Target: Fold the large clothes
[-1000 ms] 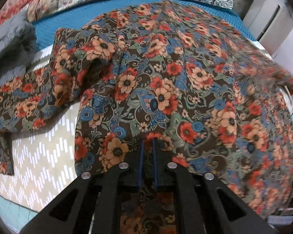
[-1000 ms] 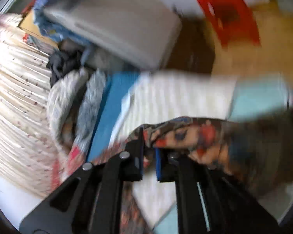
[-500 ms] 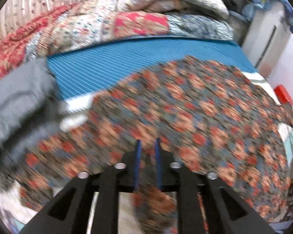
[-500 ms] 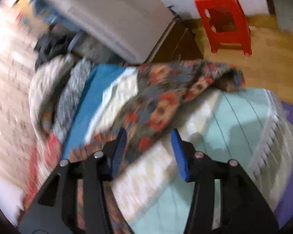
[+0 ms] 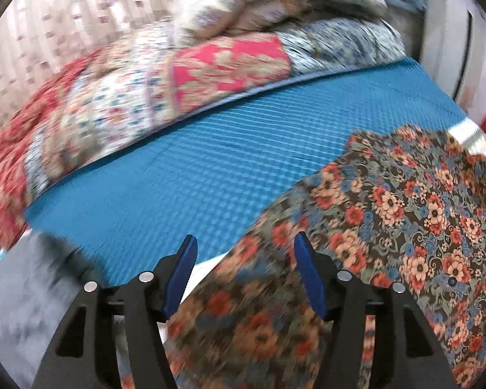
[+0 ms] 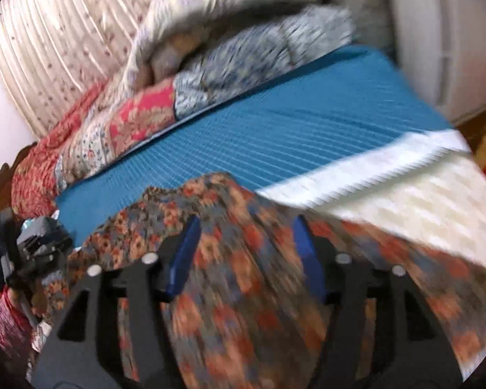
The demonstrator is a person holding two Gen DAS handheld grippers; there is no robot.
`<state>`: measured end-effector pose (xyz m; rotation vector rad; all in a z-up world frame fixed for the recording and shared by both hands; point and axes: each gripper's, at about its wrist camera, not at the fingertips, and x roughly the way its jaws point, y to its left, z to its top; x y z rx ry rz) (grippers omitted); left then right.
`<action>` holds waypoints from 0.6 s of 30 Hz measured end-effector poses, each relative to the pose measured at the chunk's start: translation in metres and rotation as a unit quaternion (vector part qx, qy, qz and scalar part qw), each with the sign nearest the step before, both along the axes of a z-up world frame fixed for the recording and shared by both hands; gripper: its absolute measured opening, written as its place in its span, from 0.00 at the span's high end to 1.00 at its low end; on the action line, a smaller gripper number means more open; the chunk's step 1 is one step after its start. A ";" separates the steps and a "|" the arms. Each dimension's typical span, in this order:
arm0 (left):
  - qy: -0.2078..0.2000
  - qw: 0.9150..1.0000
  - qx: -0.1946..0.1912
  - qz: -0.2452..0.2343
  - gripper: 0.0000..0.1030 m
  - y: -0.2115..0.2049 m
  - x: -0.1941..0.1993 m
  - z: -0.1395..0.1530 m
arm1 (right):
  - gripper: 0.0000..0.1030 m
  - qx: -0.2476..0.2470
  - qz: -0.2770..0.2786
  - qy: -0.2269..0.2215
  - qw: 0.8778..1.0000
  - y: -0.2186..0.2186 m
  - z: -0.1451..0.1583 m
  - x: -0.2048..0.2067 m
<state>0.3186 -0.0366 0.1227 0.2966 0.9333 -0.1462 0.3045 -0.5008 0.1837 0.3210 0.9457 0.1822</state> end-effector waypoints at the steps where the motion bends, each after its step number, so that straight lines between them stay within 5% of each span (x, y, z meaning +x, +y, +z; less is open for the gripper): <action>1: 0.007 1.000 0.008 -0.014 1.00 -0.007 0.009 -0.008 | 0.34 -0.007 0.008 0.016 1.000 0.009 -0.008 0.021; 7: 0.059 0.997 0.028 -0.042 1.00 -0.019 0.029 -0.058 | 0.34 -0.045 0.035 0.083 0.995 0.049 -0.055 0.086; 8: 0.054 0.997 0.032 -0.047 1.00 -0.019 0.027 -0.065 | 0.47 -0.047 0.053 0.088 0.994 0.060 -0.062 0.091; 9: 0.048 0.997 0.023 -0.056 0.96 -0.018 0.023 -0.067 | 0.74 -0.057 0.071 0.087 0.992 0.071 -0.063 0.094; 10: 0.044 0.997 0.012 -0.061 0.78 -0.017 0.020 -0.065 | 0.78 -0.071 0.070 0.080 0.992 0.077 -0.061 0.094; 11: 0.035 0.998 0.001 -0.057 0.71 -0.014 0.015 -0.060 | 0.85 -0.064 0.069 0.062 0.994 0.082 -0.051 0.094; 15: -0.032 0.998 -0.061 -0.009 0.68 0.015 -0.005 -0.022 | 0.86 0.051 0.076 -0.080 0.993 0.085 0.017 0.088; 18: -0.072 0.994 -0.060 0.049 0.68 0.041 -0.009 -0.007 | 0.83 0.046 0.080 -0.088 0.992 0.108 0.016 0.108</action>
